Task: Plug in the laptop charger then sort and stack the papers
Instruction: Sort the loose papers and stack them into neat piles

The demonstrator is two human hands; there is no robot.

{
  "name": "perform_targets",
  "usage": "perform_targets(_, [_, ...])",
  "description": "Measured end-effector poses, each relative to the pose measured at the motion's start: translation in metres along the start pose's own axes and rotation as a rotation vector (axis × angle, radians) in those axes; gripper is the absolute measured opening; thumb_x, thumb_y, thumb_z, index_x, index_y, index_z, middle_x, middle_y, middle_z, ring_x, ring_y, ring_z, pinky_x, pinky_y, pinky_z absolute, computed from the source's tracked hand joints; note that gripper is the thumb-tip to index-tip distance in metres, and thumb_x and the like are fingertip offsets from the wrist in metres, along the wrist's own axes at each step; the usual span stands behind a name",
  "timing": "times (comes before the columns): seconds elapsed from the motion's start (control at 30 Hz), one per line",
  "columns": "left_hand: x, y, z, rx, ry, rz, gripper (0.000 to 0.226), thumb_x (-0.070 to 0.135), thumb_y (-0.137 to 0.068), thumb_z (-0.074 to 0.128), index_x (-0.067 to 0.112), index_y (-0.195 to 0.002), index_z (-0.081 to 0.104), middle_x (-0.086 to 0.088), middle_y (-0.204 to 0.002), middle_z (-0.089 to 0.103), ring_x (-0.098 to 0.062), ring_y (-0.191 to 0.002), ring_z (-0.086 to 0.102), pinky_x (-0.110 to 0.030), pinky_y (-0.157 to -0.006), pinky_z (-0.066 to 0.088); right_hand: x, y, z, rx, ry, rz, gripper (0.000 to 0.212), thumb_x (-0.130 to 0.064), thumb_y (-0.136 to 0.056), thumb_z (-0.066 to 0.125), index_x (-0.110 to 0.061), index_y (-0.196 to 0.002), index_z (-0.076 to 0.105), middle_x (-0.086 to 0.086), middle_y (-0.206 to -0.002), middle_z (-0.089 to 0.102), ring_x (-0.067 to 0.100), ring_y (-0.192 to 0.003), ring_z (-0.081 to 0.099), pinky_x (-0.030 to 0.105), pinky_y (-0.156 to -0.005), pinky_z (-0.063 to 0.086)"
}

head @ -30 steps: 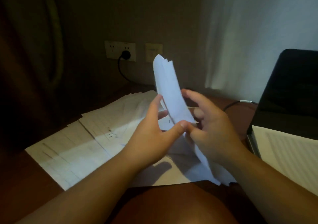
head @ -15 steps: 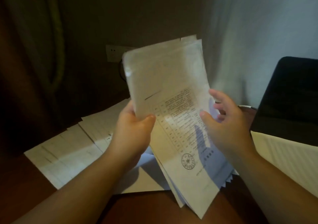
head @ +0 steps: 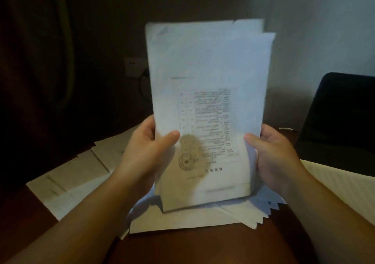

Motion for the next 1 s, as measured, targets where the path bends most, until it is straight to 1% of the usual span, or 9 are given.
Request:
perform_targets(0.1, [-0.002, 0.001, 0.004, 0.027, -0.131, 0.064, 0.032, 0.017, -0.093, 0.063, 0.039, -0.116, 0.060, 0.019, -0.106, 0.072, -0.007, -0.099, 0.070, -0.023, -0.061, 0.058, -0.005, 0.000, 0.000, 0.068, -0.048, -0.076, 0.024, -0.004, -0.098, 0.052, -0.018, -0.111, 0.066, -0.007, -0.097, 0.076, 0.013, -0.090, 0.073, 0.033, -0.078, 0.059])
perform_targets(0.2, [0.003, 0.004, 0.005, 0.088, -0.129, 0.148, 0.031, 0.019, -0.094, 0.062, 0.038, -0.119, 0.059, 0.019, -0.107, 0.071, -0.001, -0.097, 0.069, -0.023, -0.065, 0.060, -0.014, 0.004, 0.002, 0.096, -0.027, -0.188, 0.023, -0.003, -0.098, 0.054, -0.016, -0.112, 0.065, -0.009, -0.097, 0.076, 0.010, -0.091, 0.073, 0.029, -0.075, 0.061])
perform_targets(0.33, [0.010, 0.006, 0.004, 0.130, -0.138, 0.232, 0.034, 0.023, -0.091, 0.063, 0.047, -0.114, 0.056, 0.021, -0.111, 0.068, -0.001, -0.103, 0.066, -0.027, -0.070, 0.061, -0.022, 0.010, 0.006, 0.061, 0.014, -0.308, 0.026, -0.001, -0.098, 0.052, -0.019, -0.113, 0.064, -0.014, -0.096, 0.075, 0.007, -0.091, 0.072, 0.021, -0.068, 0.058])
perform_targets(0.47, [0.008, 0.005, 0.001, 0.124, -0.123, 0.234, 0.034, 0.021, -0.092, 0.064, 0.040, -0.119, 0.056, 0.013, -0.114, 0.069, -0.009, -0.103, 0.069, -0.029, -0.072, 0.061, -0.017, 0.008, 0.005, 0.024, 0.029, -0.294, 0.026, 0.000, -0.096, 0.054, -0.013, -0.118, 0.060, -0.007, -0.095, 0.075, 0.012, -0.090, 0.072, 0.021, -0.063, 0.057])
perform_targets(0.57, [0.000, 0.004, 0.002, 0.109, -0.123, 0.174, 0.031, 0.023, -0.093, 0.063, 0.033, -0.122, 0.059, 0.007, -0.112, 0.071, -0.015, -0.100, 0.071, -0.033, -0.074, 0.061, -0.010, 0.003, 0.003, -0.020, 0.022, -0.219, 0.028, 0.000, -0.097, 0.053, -0.016, -0.119, 0.060, -0.007, -0.100, 0.075, 0.011, -0.095, 0.071, 0.019, -0.063, 0.056])
perform_targets(0.67, [-0.005, 0.004, 0.005, 0.135, -0.138, 0.160, 0.027, 0.023, -0.093, 0.064, 0.036, -0.116, 0.060, 0.012, -0.108, 0.071, -0.007, -0.099, 0.070, -0.024, -0.067, 0.060, -0.005, 0.001, 0.003, -0.023, 0.054, -0.174, 0.027, -0.002, -0.098, 0.052, -0.021, -0.114, 0.062, -0.011, -0.097, 0.075, 0.010, -0.094, 0.071, 0.019, -0.060, 0.056])
perform_targets(0.77, [-0.002, 0.005, 0.005, 0.168, -0.148, 0.196, 0.024, 0.023, -0.094, 0.063, 0.039, -0.113, 0.059, 0.018, -0.105, 0.071, -0.001, -0.097, 0.068, -0.020, -0.064, 0.058, -0.007, 0.000, 0.002, 0.016, 0.070, -0.207, 0.026, -0.004, -0.100, 0.050, -0.025, -0.109, 0.063, -0.016, -0.095, 0.074, 0.004, -0.090, 0.070, 0.017, -0.058, 0.055])
perform_targets(0.87, [-0.004, 0.004, 0.006, 0.183, -0.166, 0.186, 0.024, 0.020, -0.095, 0.062, 0.040, -0.109, 0.058, 0.016, -0.106, 0.069, 0.003, -0.096, 0.066, -0.023, -0.066, 0.059, -0.006, -0.001, 0.003, 0.001, 0.048, -0.196, 0.031, -0.001, -0.100, 0.048, -0.026, -0.109, 0.063, -0.016, -0.098, 0.074, 0.005, -0.092, 0.071, 0.018, -0.062, 0.056])
perform_targets(1.0, [-0.010, 0.001, 0.006, 0.185, -0.232, 0.157, 0.020, 0.022, -0.096, 0.061, 0.037, -0.106, 0.056, 0.013, -0.107, 0.066, 0.006, -0.092, 0.065, -0.013, -0.056, 0.053, 0.000, -0.003, 0.005, -0.004, 0.098, -0.172, 0.032, -0.003, -0.100, 0.050, -0.031, -0.111, 0.061, -0.024, -0.094, 0.073, -0.002, -0.087, 0.069, 0.014, -0.058, 0.054])
Point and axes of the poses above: each hand's wrist, its own y-axis away from the middle knuckle, its own z-axis out of the palm, x = y × z, the point moved 3 cm from there along -y, towards the middle knuckle
